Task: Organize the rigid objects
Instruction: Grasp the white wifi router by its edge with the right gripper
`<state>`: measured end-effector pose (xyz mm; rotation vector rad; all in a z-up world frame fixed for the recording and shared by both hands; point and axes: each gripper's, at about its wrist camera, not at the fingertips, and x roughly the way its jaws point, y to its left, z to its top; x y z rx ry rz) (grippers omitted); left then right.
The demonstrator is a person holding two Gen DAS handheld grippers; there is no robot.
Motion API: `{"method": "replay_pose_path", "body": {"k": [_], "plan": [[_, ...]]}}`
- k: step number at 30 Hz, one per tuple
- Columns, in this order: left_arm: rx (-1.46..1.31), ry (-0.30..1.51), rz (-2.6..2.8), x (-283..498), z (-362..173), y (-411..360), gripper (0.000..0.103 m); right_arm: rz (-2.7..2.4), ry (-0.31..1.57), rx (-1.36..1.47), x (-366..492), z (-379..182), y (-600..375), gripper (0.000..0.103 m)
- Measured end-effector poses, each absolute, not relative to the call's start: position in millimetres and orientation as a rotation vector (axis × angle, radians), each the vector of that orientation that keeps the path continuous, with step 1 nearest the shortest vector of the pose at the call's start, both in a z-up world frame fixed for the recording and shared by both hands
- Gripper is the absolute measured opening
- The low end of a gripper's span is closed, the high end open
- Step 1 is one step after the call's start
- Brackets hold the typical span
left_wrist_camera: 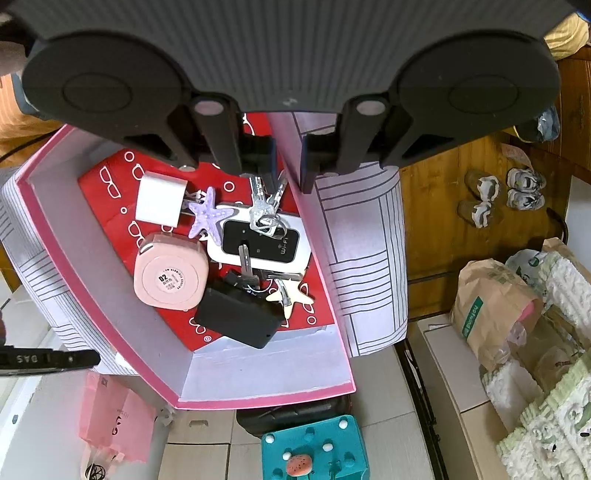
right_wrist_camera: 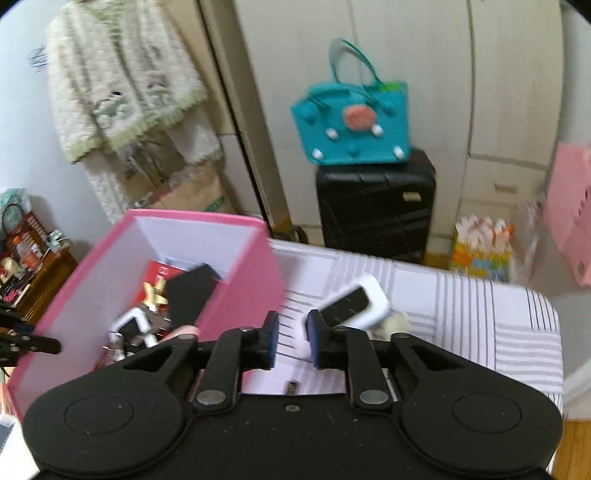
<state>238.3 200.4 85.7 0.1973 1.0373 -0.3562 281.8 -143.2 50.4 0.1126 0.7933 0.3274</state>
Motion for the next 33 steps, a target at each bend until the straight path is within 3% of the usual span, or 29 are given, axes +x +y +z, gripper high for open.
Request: {"method": "replay_pose_path", "body": {"k": [6,21,23,24,33], "plan": [[0.187,1.029,-0.357,240.0,85.0,204.5,0.011,0.284,0.809,0.174,303.5,22.1,-168.0,0.042],[0.173,1.012,-0.372,240.5,86.4,207.1,0.011,0.245,0.827,0.292,345.7,-21.3,-181.5,0.049],[0.171,1.006,-0.375,239.9,86.9,208.4,0.011,0.219,0.814,0.301,344.4,-21.5,-180.3,0.046],[0.173,1.005,-0.374,239.8,87.1,208.1,0.011,0.221,0.817,0.3,343.6,-21.3,-179.2,0.037],[0.187,0.997,-0.373,238.6,89.2,206.3,0.011,0.291,0.77,0.36,314.4,1.9,-184.2,0.017]]}}
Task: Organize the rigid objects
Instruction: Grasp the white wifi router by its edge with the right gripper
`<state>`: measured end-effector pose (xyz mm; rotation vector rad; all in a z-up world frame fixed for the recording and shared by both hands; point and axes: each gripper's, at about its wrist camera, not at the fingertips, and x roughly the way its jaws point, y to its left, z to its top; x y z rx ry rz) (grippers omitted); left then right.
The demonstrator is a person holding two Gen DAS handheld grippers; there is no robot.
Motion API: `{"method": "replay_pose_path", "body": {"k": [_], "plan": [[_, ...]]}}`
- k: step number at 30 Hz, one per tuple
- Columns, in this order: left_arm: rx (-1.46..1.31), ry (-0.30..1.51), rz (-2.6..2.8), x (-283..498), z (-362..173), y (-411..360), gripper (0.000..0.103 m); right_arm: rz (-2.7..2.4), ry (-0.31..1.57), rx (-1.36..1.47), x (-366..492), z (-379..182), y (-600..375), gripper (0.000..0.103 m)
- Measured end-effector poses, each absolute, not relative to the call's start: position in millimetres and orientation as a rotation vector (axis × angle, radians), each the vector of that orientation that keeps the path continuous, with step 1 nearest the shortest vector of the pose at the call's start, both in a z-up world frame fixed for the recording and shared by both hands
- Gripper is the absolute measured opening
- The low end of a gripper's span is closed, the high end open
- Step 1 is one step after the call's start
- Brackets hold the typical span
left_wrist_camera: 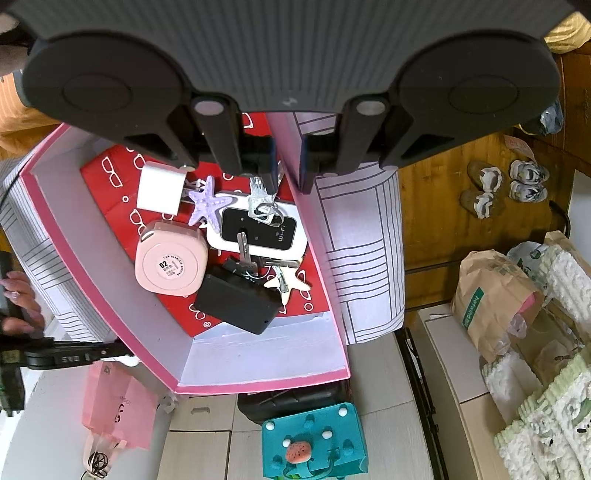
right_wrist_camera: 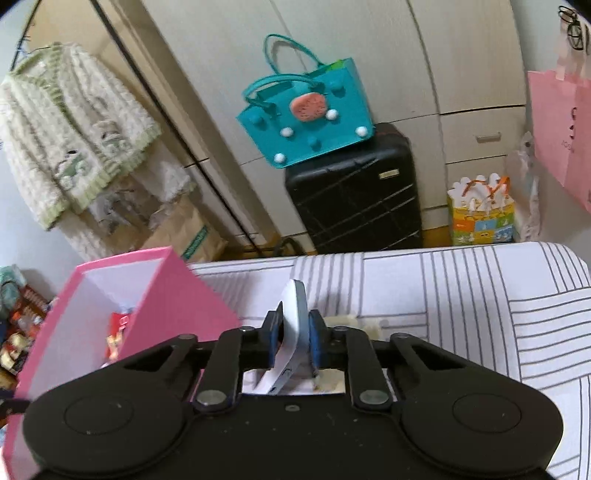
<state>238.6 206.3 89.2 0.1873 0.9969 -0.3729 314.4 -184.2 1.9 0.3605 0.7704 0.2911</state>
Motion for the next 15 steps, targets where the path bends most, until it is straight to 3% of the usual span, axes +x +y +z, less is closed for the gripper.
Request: {"method": "replay_pose_path", "body": {"k": [8,15], "plan": [[0.211,0.993,-0.364,234.7,88.0,202.9,0.011,0.353,0.823,0.346,293.1,15.9,-184.7,0.016],[0.187,0.993,-0.337,238.6,86.1,202.0,0.01,0.382,0.69,0.326,263.3,64.0,-191.0,0.016]]}}
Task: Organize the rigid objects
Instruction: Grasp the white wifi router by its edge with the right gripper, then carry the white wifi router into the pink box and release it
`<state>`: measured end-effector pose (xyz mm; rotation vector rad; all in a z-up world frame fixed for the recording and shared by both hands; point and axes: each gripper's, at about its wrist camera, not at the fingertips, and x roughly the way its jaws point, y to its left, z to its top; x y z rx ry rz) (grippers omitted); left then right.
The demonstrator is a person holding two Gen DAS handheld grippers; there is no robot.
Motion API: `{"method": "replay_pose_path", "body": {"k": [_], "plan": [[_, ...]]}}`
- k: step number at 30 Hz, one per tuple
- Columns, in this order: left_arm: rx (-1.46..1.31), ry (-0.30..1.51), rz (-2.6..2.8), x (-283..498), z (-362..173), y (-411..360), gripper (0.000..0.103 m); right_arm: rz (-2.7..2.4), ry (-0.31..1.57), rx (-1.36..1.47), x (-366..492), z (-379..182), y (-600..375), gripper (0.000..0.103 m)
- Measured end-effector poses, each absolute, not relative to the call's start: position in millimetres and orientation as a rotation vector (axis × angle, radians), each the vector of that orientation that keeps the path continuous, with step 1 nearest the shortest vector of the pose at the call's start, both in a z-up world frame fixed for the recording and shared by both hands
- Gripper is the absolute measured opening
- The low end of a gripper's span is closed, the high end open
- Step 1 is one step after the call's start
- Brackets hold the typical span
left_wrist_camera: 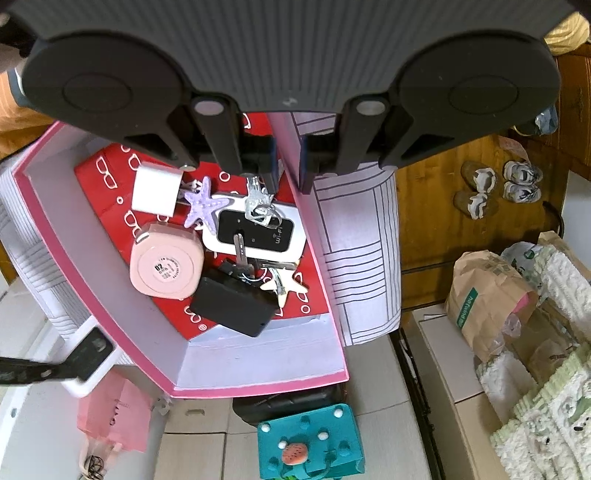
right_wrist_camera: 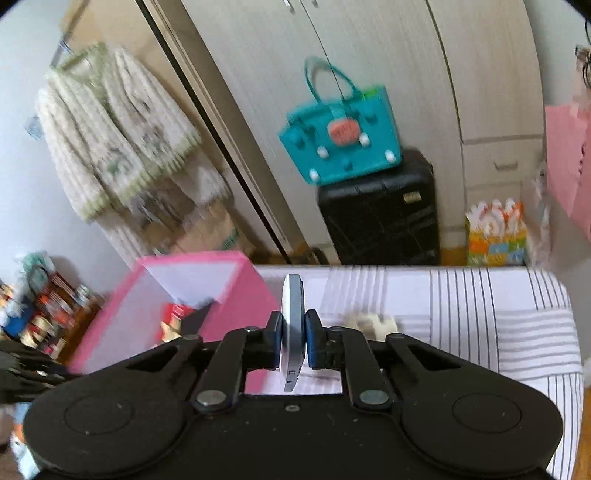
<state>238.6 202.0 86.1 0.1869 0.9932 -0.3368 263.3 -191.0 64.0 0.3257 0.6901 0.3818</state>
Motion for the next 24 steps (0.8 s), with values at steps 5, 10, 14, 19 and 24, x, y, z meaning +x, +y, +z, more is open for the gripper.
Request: {"method": "replay_pose_path", "body": {"k": [5,10,14,19,24], "plan": [[0.185,0.967,-0.314,235.8,89.5,200.0,0.009,0.488,0.633,0.35,238.7,101.3,-183.8,0.016],[0.188,0.969,-0.305,236.8,89.5,199.9,0.008,0.639,0.699,0.346,230.7,109.2,-153.5,0.016],[0.211,0.956,-0.3,233.8,88.8,197.2,0.008,0.699,0.733,0.282,227.6,109.4,-118.3,0.016],[0.205,0.953,-0.306,233.4,88.2,199.3,0.008,0.76,0.84,0.231,237.0,92.9,-79.7,0.016],[0.2,0.955,-0.308,233.2,86.2,199.4,0.008,0.832,0.972,0.206,245.3,61.3,-43.7,0.016]]}}
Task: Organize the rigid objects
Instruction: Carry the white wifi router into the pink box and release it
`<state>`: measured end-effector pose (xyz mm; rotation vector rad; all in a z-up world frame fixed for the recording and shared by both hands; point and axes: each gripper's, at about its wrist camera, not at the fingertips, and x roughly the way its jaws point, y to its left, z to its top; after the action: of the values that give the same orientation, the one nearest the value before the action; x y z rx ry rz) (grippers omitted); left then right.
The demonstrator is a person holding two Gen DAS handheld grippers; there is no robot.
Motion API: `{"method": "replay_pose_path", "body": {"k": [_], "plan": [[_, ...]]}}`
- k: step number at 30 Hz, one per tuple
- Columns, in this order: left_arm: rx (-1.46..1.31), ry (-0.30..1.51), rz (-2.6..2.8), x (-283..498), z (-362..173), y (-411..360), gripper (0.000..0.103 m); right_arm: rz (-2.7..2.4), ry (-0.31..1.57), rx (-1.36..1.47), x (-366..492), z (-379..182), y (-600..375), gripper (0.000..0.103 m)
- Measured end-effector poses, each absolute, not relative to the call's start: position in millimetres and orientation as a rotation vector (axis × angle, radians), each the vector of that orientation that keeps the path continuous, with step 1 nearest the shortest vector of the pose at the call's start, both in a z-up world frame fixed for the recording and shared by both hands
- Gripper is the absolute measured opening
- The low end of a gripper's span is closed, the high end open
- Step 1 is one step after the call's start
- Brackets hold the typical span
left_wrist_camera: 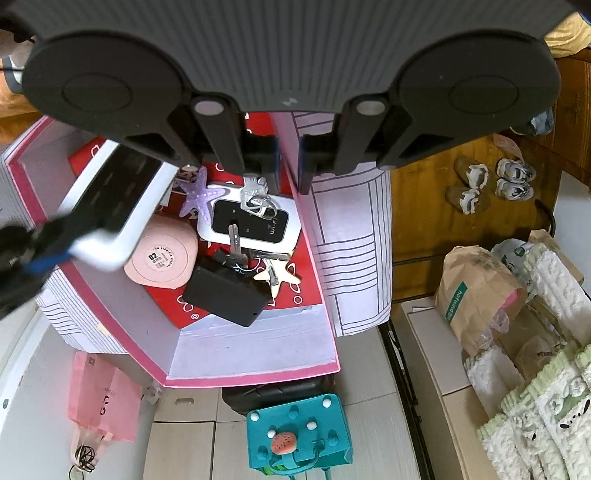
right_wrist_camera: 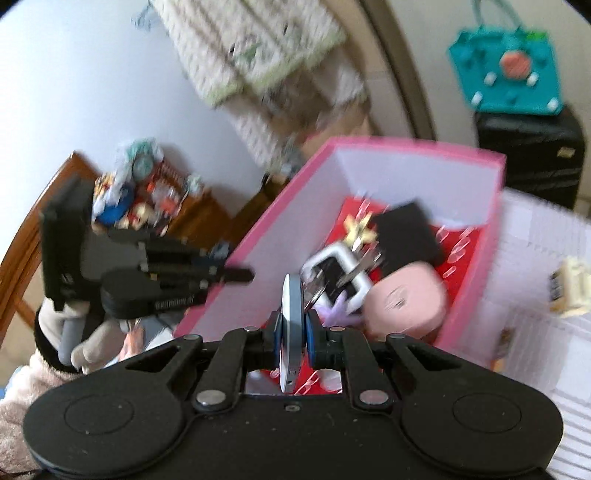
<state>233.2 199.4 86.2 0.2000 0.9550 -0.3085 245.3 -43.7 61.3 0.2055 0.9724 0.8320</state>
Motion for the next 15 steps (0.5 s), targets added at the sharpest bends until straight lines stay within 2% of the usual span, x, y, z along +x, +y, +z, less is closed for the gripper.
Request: {"method": "replay_pose_path", "body": {"k": [5,9,12,15], "plan": [[0.208,0.962,-0.315,234.1,87.1,200.8,0.009,0.919,1.099,0.234,254.1,35.0,-14.1,0.016],[0.184,0.964,-0.318,235.8,86.5,203.1,0.009,0.95,1.118,0.198,253.5,30.3,4.0,0.016],[0.178,0.96,-0.321,235.0,86.0,203.8,0.009,0.966,1.096,0.1,252.1,27.8,11.9,0.022],[0.19,0.954,-0.324,234.3,84.7,202.6,0.009,0.889,0.983,-0.075,239.0,31.9,12.2,0.031]]}}
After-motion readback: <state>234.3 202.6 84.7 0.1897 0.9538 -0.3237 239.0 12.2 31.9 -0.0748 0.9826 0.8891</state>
